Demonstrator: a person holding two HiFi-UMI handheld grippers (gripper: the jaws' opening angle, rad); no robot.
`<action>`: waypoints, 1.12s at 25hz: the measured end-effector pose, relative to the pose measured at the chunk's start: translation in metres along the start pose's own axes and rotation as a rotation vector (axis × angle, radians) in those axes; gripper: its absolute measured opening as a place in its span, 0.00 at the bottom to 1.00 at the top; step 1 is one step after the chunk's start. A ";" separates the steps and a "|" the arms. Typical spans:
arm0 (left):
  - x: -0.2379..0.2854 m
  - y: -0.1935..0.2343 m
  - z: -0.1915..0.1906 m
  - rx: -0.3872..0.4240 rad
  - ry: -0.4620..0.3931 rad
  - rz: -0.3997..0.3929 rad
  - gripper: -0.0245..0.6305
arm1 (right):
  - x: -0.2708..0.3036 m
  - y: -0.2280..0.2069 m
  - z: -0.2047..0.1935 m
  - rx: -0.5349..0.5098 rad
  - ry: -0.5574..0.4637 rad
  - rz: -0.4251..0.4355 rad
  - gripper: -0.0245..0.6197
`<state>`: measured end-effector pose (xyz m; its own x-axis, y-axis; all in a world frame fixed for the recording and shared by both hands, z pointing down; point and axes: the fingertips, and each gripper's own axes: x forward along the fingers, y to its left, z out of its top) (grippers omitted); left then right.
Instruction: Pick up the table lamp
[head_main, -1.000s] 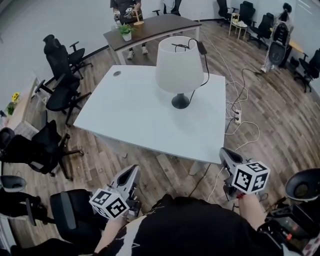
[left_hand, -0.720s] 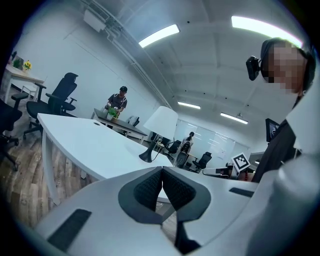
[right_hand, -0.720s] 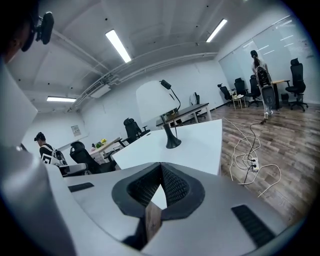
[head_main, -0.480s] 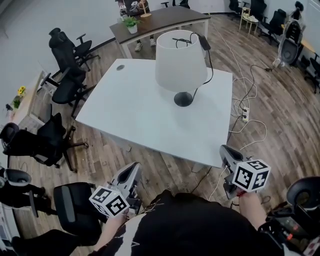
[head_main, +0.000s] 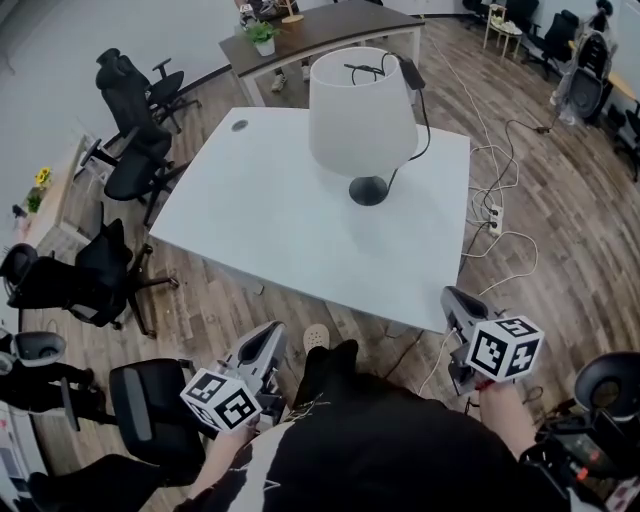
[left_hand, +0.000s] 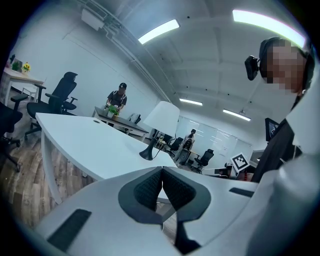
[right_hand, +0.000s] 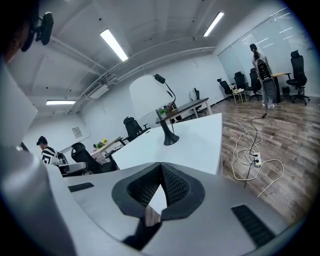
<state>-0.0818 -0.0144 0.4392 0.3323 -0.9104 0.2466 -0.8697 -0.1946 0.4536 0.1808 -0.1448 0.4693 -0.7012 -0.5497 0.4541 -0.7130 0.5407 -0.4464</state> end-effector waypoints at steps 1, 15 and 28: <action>0.002 0.003 0.002 -0.001 0.001 -0.002 0.06 | 0.002 0.000 0.001 -0.001 -0.003 -0.001 0.06; 0.067 0.025 0.025 0.002 0.056 -0.119 0.06 | 0.025 -0.013 0.022 0.044 -0.014 -0.084 0.06; 0.139 0.057 0.085 0.056 0.103 -0.256 0.06 | 0.063 -0.020 0.056 0.126 -0.072 -0.184 0.06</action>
<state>-0.1165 -0.1834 0.4268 0.5763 -0.7879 0.2171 -0.7707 -0.4356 0.4651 0.1507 -0.2264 0.4637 -0.5546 -0.6782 0.4822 -0.8198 0.3458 -0.4565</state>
